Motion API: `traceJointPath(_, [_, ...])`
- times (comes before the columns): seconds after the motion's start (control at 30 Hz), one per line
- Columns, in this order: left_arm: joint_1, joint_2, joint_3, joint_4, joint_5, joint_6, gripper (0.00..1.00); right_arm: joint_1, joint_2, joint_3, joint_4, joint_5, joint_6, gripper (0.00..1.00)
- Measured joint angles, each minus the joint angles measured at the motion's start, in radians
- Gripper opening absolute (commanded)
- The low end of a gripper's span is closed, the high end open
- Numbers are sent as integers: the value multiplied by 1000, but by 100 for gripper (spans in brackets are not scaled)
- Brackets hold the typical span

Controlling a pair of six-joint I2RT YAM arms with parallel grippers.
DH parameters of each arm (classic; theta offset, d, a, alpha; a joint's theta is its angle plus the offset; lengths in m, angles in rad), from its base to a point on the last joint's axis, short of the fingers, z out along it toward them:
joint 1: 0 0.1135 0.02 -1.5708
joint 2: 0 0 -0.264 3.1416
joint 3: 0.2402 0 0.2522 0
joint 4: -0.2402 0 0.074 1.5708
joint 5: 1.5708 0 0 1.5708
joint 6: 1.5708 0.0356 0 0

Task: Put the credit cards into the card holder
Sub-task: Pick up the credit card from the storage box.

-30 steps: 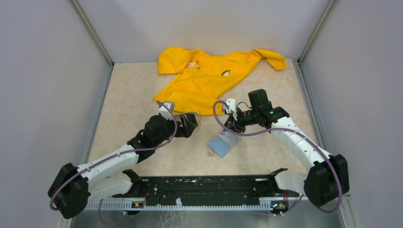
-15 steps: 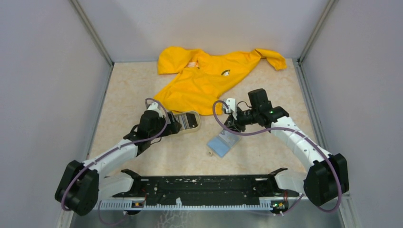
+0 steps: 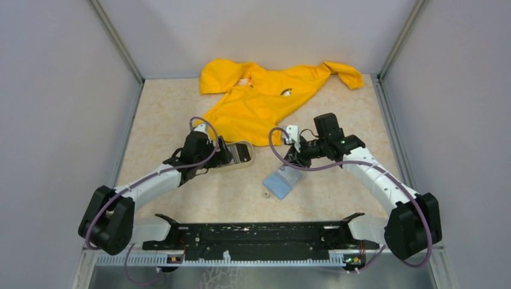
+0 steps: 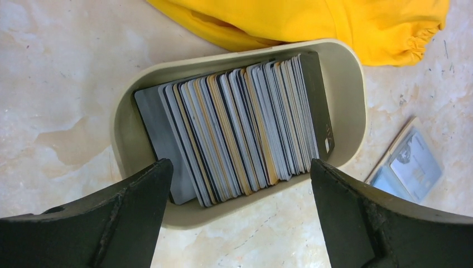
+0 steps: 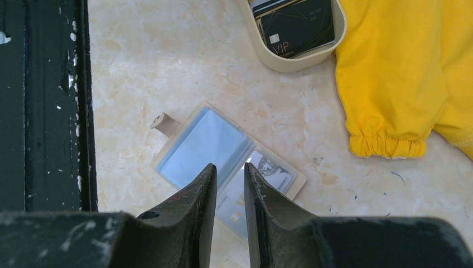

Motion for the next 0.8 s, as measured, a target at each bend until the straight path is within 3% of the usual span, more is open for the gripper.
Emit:
traceJointPath(0.2, [0,75,68,-50,-6,-5,99,0,0,0,0,0,0,25])
traceJointPath(0.8, [2,67,69,-53,-51,-19,99,0,0,0,0,0,-1,25])
